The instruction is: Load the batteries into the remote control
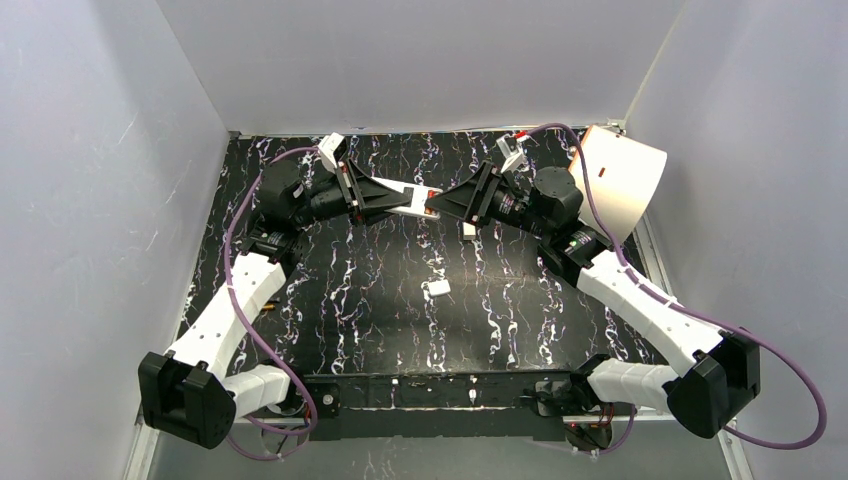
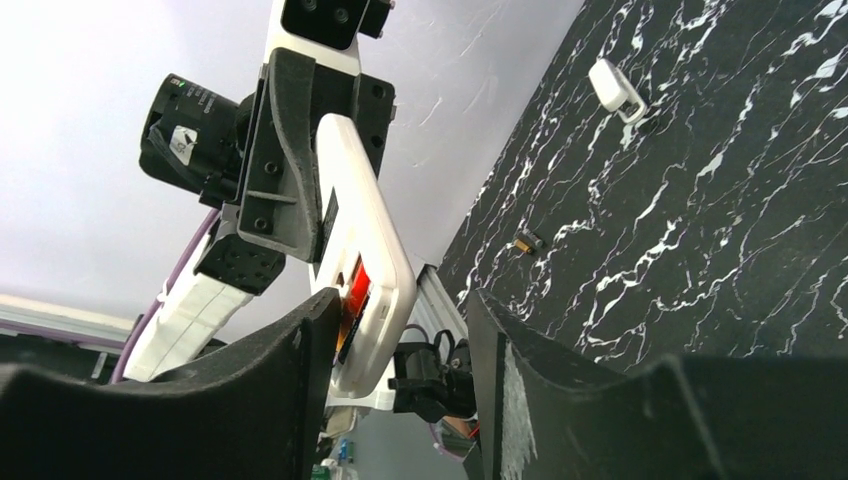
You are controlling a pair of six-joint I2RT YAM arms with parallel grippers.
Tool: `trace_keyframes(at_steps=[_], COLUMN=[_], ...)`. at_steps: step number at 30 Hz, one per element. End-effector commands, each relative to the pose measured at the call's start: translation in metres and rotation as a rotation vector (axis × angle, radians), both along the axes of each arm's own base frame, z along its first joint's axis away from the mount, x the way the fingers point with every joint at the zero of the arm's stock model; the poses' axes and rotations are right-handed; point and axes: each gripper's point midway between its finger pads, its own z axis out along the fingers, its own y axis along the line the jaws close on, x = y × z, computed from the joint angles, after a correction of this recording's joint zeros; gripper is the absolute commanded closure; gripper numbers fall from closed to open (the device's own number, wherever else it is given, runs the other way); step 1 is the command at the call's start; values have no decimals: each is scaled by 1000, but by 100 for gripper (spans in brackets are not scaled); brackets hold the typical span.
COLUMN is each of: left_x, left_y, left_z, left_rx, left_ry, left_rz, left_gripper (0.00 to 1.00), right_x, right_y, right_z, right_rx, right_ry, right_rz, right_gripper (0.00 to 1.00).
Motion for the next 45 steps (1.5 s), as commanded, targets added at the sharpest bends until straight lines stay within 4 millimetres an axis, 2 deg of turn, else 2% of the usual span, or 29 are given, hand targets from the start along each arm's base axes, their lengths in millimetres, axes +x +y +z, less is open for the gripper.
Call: trace_keyframes(at_steps=[1, 13, 20, 27, 33, 40, 43, 45], left_x=[-13, -9, -6, -4, -5, -4, -3, -3], left_y=[1, 2, 3, 3, 3, 3, 3, 3], left_z=[22, 13, 9, 7, 7, 6, 6, 5], left_rx=[-24, -12, -5, -2, -2, -1, 2, 4], left_ry=[-68, -63, -64, -59, -55, -52, -57, -63], left_rz=[-59, -46, -31, -25, -27, -23, -22, -20], left_gripper=[100, 100, 100, 100, 100, 100, 100, 100], right_x=[-5, -12, -13, -20, -21, -16, -14, -12], right_y=[-4, -8, -12, -9, -7, -6, -7, -9], right_z=[28, 37, 31, 35, 29, 11, 13, 16], right_rx=[48, 99, 72, 35, 8, -61, -60, -54], right_ry=[-62, -86, -87, -127, -135, -108, -108, -105], right_rz=[22, 50, 67, 157, 189, 184, 167, 145], right_gripper=[44, 37, 52, 52, 58, 71, 69, 54])
